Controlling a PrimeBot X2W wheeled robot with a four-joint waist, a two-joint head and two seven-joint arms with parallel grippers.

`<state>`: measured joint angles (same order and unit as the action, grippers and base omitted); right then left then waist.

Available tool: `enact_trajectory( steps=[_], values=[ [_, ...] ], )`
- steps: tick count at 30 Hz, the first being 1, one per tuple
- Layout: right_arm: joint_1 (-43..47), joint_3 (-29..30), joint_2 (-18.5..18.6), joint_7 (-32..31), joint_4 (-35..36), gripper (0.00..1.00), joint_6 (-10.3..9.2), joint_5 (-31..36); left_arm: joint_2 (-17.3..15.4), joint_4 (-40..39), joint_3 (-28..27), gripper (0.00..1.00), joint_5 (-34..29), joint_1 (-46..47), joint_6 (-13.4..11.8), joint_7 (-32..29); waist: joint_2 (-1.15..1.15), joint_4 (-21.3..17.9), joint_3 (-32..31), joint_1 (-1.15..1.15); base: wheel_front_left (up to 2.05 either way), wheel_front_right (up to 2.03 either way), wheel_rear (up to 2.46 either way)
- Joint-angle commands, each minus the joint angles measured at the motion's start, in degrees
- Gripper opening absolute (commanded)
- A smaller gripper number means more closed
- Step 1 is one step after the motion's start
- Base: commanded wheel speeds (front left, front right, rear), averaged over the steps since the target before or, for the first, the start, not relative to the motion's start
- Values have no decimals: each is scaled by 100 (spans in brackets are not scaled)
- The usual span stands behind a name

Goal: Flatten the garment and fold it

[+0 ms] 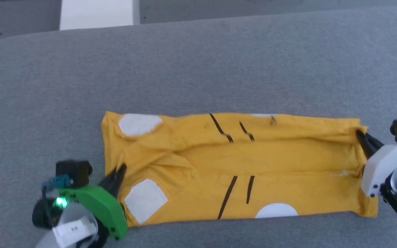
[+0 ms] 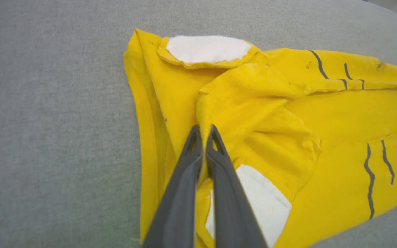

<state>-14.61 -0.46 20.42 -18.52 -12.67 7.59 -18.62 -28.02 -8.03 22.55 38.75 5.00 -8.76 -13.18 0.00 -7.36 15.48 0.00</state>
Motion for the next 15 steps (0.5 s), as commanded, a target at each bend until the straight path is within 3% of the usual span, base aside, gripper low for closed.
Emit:
enact_trajectory(
  steps=[1, 7, 15],
  values=[
    [119, 6, 93, -54, 5, 0, -10, 106, 43, -17, -3, 0, 113, -208, -43, 28, 0, 200, -173, 0, 0, 0, 0],
    [362, 28, 281, -287, -198, 0, -10, 284, 73, 8, 37, 0, 344, -791, -94, 18, 0, 298, -157, 0, 0, 0, 0],
    [456, -112, 298, -709, -516, 0, -10, 307, 228, 504, 218, 0, 346, -720, 130, 189, 0, 371, -72, 0, 0, 0, 0]
  ],
)
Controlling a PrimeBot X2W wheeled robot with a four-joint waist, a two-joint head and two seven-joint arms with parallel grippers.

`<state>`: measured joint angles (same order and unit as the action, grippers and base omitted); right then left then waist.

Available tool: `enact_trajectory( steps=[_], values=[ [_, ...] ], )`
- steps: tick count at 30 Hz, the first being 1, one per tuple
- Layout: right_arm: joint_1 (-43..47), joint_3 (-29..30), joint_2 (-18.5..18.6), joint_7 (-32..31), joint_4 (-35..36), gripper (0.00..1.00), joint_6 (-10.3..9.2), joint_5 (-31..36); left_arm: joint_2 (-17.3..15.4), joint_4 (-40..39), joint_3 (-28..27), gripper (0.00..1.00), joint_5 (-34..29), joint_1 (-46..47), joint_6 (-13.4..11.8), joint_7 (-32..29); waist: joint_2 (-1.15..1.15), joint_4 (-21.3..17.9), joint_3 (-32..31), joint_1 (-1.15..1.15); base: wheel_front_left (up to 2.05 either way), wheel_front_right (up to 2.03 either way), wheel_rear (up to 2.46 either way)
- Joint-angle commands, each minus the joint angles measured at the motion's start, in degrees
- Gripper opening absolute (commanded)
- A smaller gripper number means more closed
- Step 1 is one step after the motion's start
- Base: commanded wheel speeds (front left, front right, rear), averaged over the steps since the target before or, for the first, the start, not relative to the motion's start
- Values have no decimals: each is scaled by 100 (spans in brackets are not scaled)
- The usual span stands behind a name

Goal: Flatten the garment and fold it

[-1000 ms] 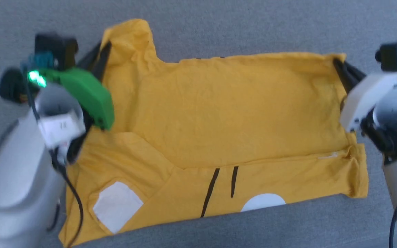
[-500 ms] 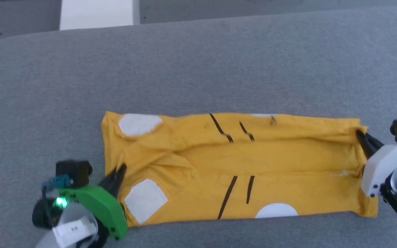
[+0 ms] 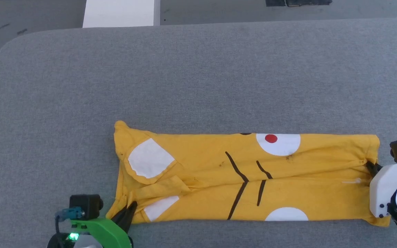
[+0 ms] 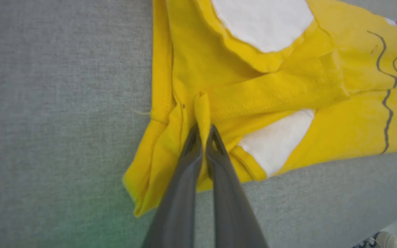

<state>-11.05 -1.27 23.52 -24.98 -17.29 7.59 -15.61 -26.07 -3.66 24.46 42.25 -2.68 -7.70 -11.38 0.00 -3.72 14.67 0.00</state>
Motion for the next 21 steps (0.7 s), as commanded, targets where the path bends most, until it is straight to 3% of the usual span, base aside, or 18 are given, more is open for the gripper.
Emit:
enact_trajectory(
  steps=[1, 4, 5, 6, 7, 8, 15, 21],
  values=[
    [106, -41, -25, -143, -76, 0, -10, -11, 49, 143, 49, 0, -36, 103, 55, 50, 0, 5, 8, 0, 0, 0, 0],
    [126, -35, -51, -356, -99, 0, -10, -45, 138, 405, 105, 0, -86, 260, 132, 158, 0, -20, -29, 0, 0, 0, 0],
    [136, -15, -67, -411, -100, 6, -10, -60, 175, 467, 102, 0, -85, 294, 137, 200, 0, -30, -52, 0, 0, 0, 0],
    [155, -16, -76, -467, -78, 48, -10, -72, 210, 532, 108, 77, -92, 323, 145, 247, 0, -43, -90, 0, 0, 0, 0],
    [173, -1, -85, -491, -50, 73, -10, -87, 237, 574, 121, 96, -93, 337, 154, 269, 0, -53, -126, 0, 0, 0, 0],
    [200, 32, -98, -501, -1, 100, -10, -105, 270, 604, 135, 100, -92, 348, 169, 307, 0, -62, -178, 0, 0, 0, 0],
    [779, 688, -381, -491, 778, 100, -10, -346, 491, 534, 3, 100, -315, 413, 127, 1176, 0, 16, -566, 0, 0, 0, 0],
    [1200, 1257, -849, -145, 1562, 100, -10, -424, 694, 756, -160, 100, -731, 708, -6, 2190, 0, 116, -722, 0, 0, 0, 0]
  ],
)
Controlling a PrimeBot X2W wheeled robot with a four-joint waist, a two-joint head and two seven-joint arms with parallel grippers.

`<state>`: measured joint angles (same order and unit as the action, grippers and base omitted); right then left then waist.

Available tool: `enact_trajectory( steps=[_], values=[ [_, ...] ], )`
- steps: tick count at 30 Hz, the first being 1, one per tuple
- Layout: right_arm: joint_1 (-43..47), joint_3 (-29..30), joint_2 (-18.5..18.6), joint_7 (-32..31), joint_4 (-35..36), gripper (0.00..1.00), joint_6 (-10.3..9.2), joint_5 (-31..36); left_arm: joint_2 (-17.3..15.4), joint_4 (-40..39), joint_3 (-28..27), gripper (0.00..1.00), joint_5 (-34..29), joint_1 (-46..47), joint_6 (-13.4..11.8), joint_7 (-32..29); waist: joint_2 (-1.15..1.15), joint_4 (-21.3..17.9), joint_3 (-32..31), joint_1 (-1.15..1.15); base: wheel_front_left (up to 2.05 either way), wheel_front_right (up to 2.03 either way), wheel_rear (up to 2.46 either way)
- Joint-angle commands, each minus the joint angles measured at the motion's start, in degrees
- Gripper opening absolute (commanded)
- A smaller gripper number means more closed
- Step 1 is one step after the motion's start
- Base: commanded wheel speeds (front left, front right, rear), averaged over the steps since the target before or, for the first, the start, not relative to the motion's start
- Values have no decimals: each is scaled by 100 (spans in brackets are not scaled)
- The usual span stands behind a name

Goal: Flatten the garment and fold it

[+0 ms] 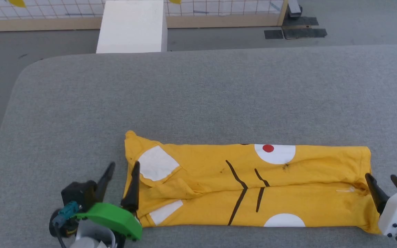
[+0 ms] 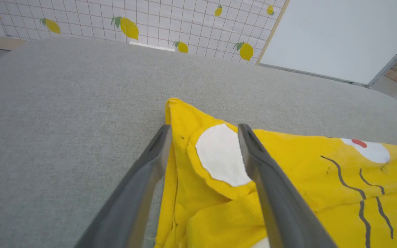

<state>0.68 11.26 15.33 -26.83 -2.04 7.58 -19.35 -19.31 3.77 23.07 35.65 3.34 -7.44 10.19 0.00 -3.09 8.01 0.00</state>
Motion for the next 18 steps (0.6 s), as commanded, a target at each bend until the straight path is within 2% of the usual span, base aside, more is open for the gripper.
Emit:
enact_trajectory(
  steps=[1, 5, 10, 14, 18],
  values=[
    [47, 100, -145, 140, 140, 100, -9, -70, 62, 82, -58, 100, -158, 193, -61, 179, 0, 64, -74, 0, 0, 0, 0],
    [25, 380, -495, 482, 320, 100, -9, -96, 209, 300, -236, 100, -539, 543, -118, 442, 0, 104, -116, 0, 0, 0, 0],
    [-134, 646, -858, 717, 251, 100, -9, -88, 407, 291, -637, 100, -1185, 897, -105, 477, 0, 121, -121, 0, 0, 0, 0],
    [-363, 954, -1069, 632, -65, 100, -9, 94, 630, 271, -1030, 100, -1580, 956, -36, 479, 0, 101, -91, 0, 0, 0, 0],
    [-696, 1379, -1202, 263, -582, 100, -9, 352, 809, 345, -1356, 100, -1839, 967, 41, 480, 0, 81, -71, 0, 0, 0, 0]
  ],
)
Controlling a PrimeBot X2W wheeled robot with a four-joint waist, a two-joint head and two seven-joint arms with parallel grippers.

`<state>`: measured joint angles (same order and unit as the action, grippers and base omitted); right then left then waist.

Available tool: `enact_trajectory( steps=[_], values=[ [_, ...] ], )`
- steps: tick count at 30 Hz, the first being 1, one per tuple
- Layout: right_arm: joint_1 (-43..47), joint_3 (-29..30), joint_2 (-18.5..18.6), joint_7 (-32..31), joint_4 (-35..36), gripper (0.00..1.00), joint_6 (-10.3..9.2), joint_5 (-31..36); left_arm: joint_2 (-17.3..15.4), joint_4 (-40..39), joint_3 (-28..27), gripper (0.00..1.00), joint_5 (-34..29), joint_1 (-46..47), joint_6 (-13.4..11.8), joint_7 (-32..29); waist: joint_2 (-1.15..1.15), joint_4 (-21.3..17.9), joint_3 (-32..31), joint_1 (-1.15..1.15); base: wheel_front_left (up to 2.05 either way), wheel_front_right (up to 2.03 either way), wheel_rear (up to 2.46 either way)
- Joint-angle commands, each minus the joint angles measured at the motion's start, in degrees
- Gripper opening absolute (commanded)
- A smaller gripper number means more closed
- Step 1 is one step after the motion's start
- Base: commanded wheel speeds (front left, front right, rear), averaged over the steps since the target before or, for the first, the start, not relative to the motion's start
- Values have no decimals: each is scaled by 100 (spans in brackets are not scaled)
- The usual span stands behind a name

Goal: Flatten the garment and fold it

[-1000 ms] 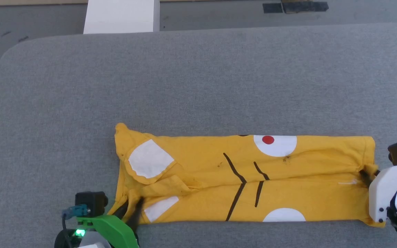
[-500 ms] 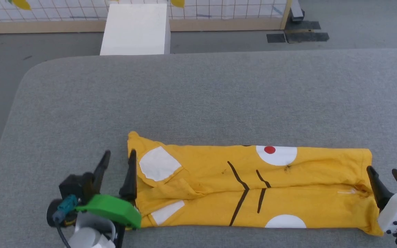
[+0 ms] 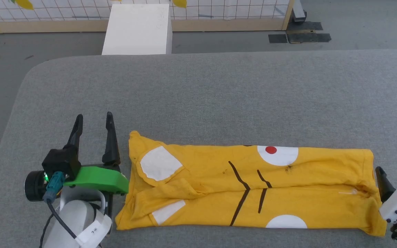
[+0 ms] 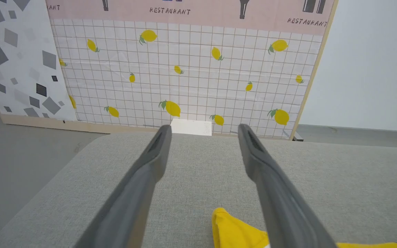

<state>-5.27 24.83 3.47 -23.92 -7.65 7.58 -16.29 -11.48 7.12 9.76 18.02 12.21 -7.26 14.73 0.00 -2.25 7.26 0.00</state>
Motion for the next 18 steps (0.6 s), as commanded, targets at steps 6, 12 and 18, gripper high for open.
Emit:
enact_trajectory(
  steps=[6, 12, 18],
  values=[
    [-611, 333, -55, -706, -828, 100, -9, 374, 220, 117, -353, 100, -330, -28, 210, 26, 0, 19, 22, 0, 0, 0, 0],
    [-759, 232, -57, -1547, -1381, 100, -9, 677, 373, 269, -521, 100, -460, -100, 416, 27, 0, 81, 24, 0, 0, 0, 0],
    [-740, 179, -58, -2117, -1373, 45, -9, 644, 494, 350, -636, 100, -573, -121, 557, 27, 0, 102, 26, 0, 0, 0, 0]
  ],
)
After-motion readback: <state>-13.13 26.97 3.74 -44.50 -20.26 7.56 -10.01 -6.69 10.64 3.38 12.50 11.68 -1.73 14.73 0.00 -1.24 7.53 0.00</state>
